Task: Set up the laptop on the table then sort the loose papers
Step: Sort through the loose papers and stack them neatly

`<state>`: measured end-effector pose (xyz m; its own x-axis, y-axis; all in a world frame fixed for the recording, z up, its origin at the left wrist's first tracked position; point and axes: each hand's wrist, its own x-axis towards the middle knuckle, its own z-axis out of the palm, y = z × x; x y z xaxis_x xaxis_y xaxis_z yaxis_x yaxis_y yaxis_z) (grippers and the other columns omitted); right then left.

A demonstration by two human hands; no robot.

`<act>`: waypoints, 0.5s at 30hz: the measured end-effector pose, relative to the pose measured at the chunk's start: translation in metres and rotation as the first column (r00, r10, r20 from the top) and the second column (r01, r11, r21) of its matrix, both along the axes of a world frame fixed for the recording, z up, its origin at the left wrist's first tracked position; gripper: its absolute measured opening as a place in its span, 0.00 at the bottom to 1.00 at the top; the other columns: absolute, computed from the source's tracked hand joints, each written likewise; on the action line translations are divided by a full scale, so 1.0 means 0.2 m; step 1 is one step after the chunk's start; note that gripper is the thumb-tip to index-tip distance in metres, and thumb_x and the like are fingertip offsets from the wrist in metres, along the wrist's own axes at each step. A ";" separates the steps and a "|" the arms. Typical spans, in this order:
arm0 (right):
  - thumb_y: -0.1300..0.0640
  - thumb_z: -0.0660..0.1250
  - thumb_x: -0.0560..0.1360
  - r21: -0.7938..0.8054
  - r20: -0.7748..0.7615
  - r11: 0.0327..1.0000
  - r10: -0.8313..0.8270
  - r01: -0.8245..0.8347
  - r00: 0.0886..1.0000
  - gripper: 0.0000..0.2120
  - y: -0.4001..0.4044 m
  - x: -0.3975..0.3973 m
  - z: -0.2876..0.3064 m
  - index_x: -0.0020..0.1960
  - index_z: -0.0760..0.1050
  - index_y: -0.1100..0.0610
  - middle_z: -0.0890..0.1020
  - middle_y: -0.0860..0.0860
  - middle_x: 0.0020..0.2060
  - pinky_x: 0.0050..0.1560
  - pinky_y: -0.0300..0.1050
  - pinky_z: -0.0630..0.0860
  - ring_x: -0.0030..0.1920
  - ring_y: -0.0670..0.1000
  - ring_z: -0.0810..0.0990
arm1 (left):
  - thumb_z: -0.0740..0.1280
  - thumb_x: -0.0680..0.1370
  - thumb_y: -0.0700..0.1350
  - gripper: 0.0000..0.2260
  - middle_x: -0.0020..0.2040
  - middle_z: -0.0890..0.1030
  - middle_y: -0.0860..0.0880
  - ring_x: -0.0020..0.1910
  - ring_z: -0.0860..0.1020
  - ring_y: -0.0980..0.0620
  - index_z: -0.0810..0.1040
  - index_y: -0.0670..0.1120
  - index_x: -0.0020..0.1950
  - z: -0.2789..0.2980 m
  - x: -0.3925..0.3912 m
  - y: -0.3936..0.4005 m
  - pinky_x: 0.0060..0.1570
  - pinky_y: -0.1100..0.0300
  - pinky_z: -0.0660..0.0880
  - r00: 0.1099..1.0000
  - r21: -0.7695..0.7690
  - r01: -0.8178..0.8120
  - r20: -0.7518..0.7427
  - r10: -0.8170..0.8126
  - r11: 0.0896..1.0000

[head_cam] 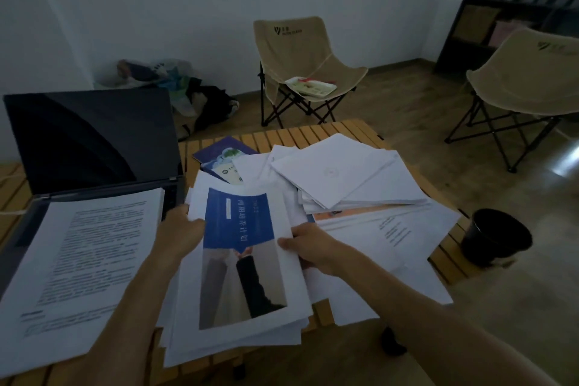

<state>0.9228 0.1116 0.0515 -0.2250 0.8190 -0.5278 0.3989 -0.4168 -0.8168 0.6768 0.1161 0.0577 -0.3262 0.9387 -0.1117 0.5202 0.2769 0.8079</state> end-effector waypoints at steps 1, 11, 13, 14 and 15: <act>0.53 0.65 0.81 -0.007 0.066 0.999 0.053 -0.053 0.996 0.13 0.02 0.01 -0.01 0.58 0.78 0.63 0.84 0.57 0.51 0.41 0.45 0.82 0.46 0.53 0.84 | 0.63 0.77 0.37 0.08 0.53 0.79 0.42 0.40 0.74 0.51 0.73 0.43 0.56 -0.03 0.00 0.00 0.35 0.60 0.68 0.998 -0.025 -0.006 -0.070 0.005 1.000; 0.46 0.61 0.81 0.407 0.841 0.807 -0.149 -0.427 0.520 0.19 0.35 0.39 -0.11 0.66 0.71 0.56 0.72 0.54 0.67 0.67 0.52 0.66 0.69 0.56 0.70 | 0.60 0.81 0.52 0.21 0.74 0.67 0.45 0.72 0.66 0.46 0.67 0.47 0.73 -0.26 0.24 0.03 0.72 0.48 0.61 0.744 -0.027 0.254 -0.633 -0.213 0.967; 0.53 0.58 0.82 0.403 0.888 0.735 -0.171 -0.545 0.426 0.10 0.36 0.42 -0.13 0.60 0.74 0.56 0.78 0.53 0.59 0.59 0.49 0.70 0.61 0.55 0.76 | 0.56 0.82 0.53 0.21 0.74 0.67 0.46 0.73 0.64 0.47 0.66 0.47 0.74 -0.31 0.25 0.02 0.73 0.49 0.59 0.722 -0.056 0.250 -0.655 -0.225 0.967; 0.57 0.59 0.81 0.412 0.894 0.708 -0.190 -0.574 0.407 0.09 0.36 0.43 -0.12 0.58 0.75 0.56 0.79 0.53 0.57 0.56 0.47 0.71 0.58 0.55 0.78 | 0.55 0.83 0.53 0.21 0.75 0.66 0.47 0.74 0.63 0.47 0.65 0.47 0.74 -0.32 0.25 0.02 0.74 0.49 0.57 0.722 -0.057 0.242 -0.657 -0.219 0.969; 0.59 0.59 0.81 0.416 0.893 0.707 -0.197 -0.572 0.405 0.08 0.36 0.45 -0.12 0.57 0.75 0.56 0.81 0.53 0.55 0.52 0.46 0.72 0.55 0.56 0.80 | 0.55 0.83 0.53 0.21 0.75 0.66 0.47 0.74 0.62 0.47 0.65 0.47 0.74 -0.32 0.25 0.02 0.74 0.49 0.57 0.726 -0.055 0.239 -0.652 -0.216 0.969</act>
